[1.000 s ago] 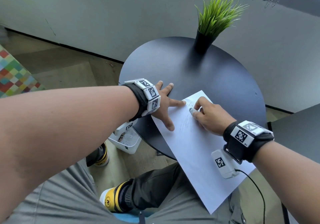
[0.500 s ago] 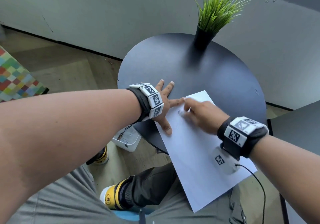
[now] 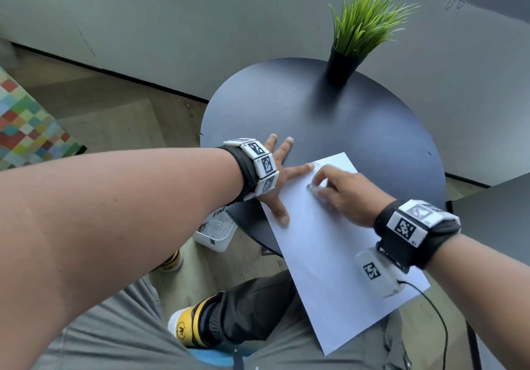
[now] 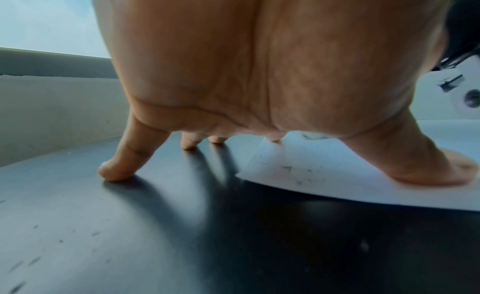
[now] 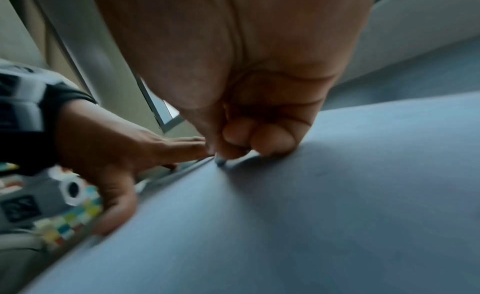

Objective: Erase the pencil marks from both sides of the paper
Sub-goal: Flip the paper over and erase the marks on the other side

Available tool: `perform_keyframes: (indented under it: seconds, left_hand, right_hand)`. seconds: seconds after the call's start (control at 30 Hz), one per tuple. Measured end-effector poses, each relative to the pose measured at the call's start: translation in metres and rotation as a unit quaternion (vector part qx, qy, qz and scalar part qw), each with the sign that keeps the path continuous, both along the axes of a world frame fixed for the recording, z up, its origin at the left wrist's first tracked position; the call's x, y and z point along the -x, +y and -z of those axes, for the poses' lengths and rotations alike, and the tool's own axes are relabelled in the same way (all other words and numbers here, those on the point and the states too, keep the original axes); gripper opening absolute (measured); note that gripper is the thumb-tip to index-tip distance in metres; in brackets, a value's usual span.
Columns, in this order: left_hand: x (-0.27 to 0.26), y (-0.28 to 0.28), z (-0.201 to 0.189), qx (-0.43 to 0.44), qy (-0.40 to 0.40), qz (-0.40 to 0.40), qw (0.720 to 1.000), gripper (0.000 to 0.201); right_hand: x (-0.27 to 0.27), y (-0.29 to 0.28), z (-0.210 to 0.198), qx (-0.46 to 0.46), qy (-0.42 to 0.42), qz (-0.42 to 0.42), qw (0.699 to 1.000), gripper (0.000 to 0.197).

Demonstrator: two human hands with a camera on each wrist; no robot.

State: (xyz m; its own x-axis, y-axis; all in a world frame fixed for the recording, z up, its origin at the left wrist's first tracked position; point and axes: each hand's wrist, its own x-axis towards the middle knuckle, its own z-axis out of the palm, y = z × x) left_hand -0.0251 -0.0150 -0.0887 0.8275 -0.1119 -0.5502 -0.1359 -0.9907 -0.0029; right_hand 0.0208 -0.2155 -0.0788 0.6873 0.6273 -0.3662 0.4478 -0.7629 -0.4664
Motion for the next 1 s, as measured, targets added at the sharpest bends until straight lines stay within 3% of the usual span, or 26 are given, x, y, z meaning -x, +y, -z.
perform_keyframes:
  seconds: [0.13, 0.3, 0.47, 0.6, 0.77, 0.8, 0.9, 0.93, 1.0]
  left_hand:
    - [0.0, 0.0, 0.002, 0.004, -0.001, -0.002, 1.0, 0.138]
    - [-0.001, 0.001, 0.004, 0.0, -0.004, 0.004, 1.0, 0.138]
    - [-0.002, 0.001, 0.005, 0.003, -0.006, 0.006, 1.0, 0.138]
    - [-0.001, 0.002, 0.006, 0.001, -0.011, 0.005, 1.0, 0.137]
    - [-0.001, 0.001, 0.006, 0.0, -0.009, 0.003, 1.0, 0.139]
    - [-0.002, 0.001, 0.006, 0.0, -0.012, 0.004, 1.0, 0.139]
    - [-0.002, 0.001, 0.007, -0.004, -0.013, 0.008, 1.0, 0.139]
    - [-0.002, 0.002, 0.008, -0.003, -0.012, 0.007, 1.0, 0.139]
    - [-0.002, 0.003, 0.009, -0.003, -0.013, 0.009, 1.0, 0.14]
  right_hand:
    - [0.029, 0.012, 0.006, 0.024, -0.001, -0.104, 0.994, 0.019]
    - [0.003, 0.011, 0.004, -0.025, -0.027, 0.028, 0.999, 0.016]
    - [0.026, 0.02, -0.001, 0.034, 0.019, -0.121, 0.992, 0.018]
    - [0.0, 0.017, 0.0, -0.024, -0.036, 0.018, 0.999, 0.011]
    - [0.031, 0.018, -0.005, 0.047, 0.04, -0.153, 0.986, 0.012]
    - [0.028, 0.018, -0.005, 0.043, 0.031, -0.149, 0.987, 0.012]
    - [0.007, 0.015, -0.003, -0.014, -0.046, 0.0, 0.999, 0.012]
    - [0.006, 0.013, -0.001, -0.024, -0.056, 0.014, 0.998, 0.013]
    - [0.017, 0.012, -0.004, -0.003, -0.025, -0.052, 0.998, 0.011]
